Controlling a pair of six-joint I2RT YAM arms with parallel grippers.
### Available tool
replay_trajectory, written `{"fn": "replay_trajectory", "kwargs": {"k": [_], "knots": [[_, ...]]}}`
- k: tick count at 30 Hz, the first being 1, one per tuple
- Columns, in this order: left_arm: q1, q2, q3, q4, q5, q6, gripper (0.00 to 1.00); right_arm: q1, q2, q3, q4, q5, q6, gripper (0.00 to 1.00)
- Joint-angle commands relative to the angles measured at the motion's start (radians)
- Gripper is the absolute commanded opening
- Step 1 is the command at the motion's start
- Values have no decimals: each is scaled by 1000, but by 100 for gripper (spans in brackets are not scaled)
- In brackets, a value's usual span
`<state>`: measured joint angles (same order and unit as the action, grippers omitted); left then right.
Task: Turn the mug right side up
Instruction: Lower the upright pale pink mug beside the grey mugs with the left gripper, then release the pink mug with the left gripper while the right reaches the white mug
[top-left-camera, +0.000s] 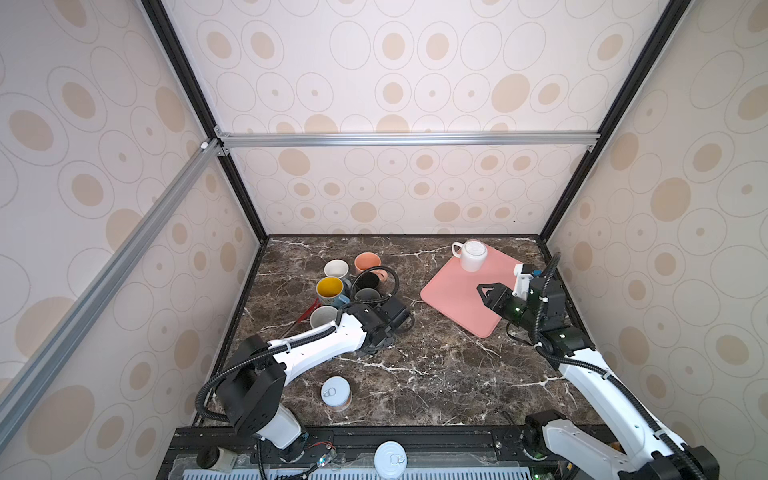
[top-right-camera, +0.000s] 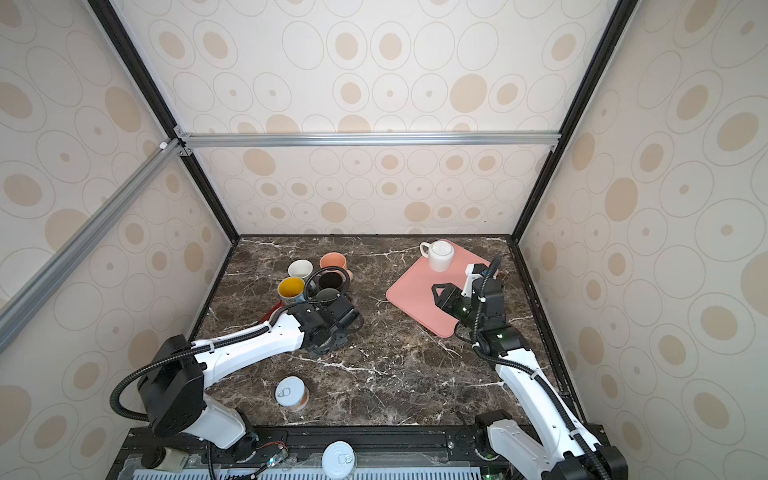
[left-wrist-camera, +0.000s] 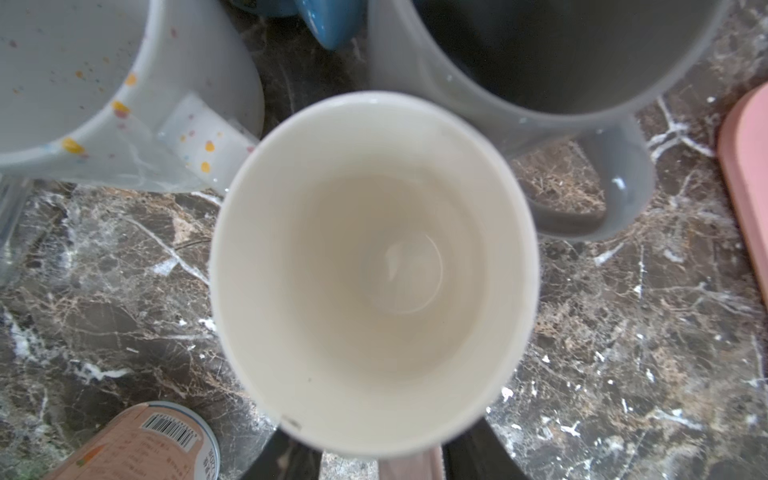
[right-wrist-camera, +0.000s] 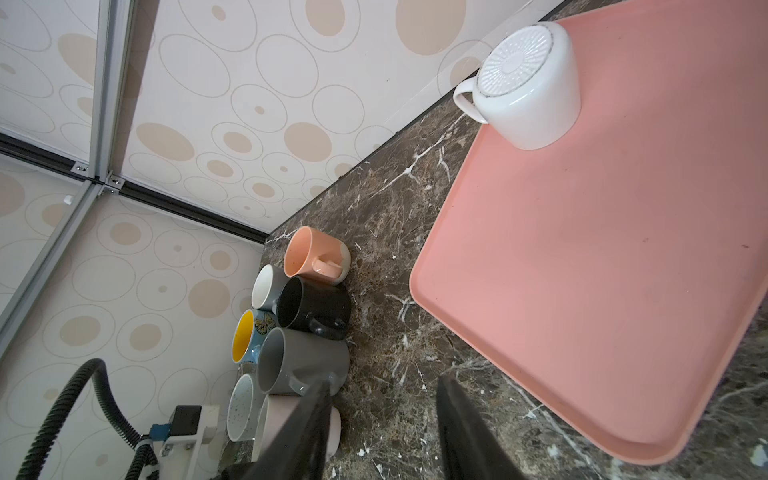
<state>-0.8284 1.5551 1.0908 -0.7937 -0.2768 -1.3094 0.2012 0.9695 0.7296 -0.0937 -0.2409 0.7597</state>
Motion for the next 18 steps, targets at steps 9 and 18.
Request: {"fn": "replay_trajectory", "kwargs": {"k": [9,18], "knots": [[15,6,89,20,-58,61,60,-5,20,23,-12,23,-21,45],[5,7,97,24,-53,58,62,-5,22,25,-18,32,-28,45]]}}
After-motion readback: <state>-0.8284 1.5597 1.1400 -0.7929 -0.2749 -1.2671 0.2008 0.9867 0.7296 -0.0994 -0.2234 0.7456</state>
